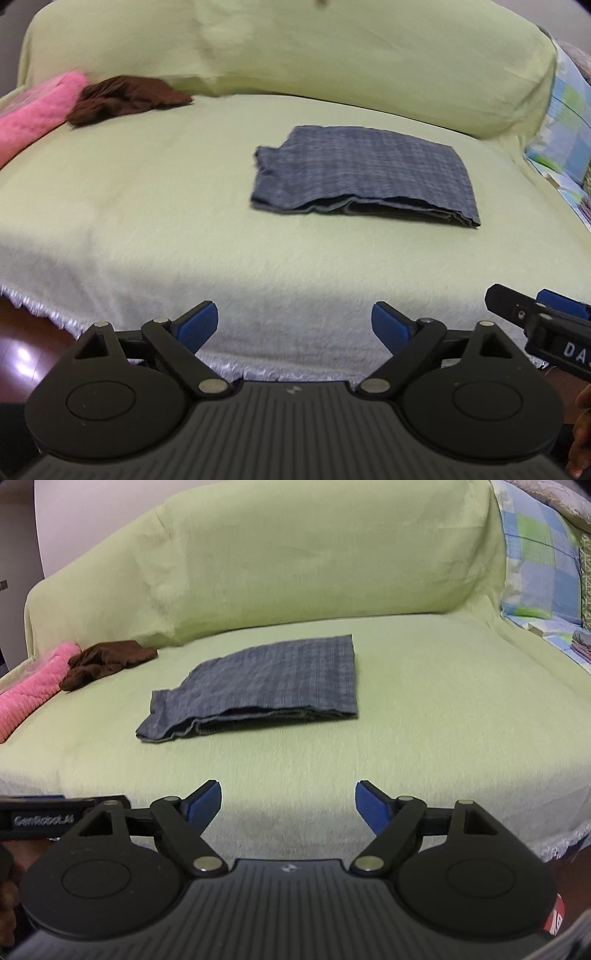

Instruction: Fold clothes

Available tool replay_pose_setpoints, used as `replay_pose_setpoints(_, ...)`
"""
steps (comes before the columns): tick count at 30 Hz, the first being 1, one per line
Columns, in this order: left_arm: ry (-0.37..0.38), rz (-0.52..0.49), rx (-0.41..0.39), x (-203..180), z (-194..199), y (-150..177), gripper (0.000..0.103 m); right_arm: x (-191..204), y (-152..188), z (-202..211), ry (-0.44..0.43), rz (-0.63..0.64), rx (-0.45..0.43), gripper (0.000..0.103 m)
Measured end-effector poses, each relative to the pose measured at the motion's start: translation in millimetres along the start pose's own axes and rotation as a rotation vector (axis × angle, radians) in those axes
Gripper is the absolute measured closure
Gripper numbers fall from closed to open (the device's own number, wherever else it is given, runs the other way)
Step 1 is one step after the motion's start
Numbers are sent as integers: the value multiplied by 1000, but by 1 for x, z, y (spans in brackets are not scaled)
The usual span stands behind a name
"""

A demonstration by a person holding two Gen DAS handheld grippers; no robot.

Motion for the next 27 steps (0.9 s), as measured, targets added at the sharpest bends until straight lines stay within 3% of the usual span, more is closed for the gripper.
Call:
replay_pose_setpoints(8, -78, -12, 4, 1, 18, 13, 11, 17, 6, 15, -1, 28, 19, 22)
replay_pose_setpoints(18, -126, 22, -59, 23, 55, 13, 11, 52, 0, 43, -31, 93, -15, 19)
replay_pose_setpoints(27, -50, 11, -94, 19, 69, 10, 9, 63, -6, 70, -12, 89, -38, 13)
Point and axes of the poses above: each gripper's, at about its wrist camera, not at the fingertips, and z roughly against the way its jaws point, x to its left, y to its underside, the point moved 4 cm from there along -z, roughly the way its jaws point, and after that the axes turned 8 degrees about y, right-handed, at the moved point
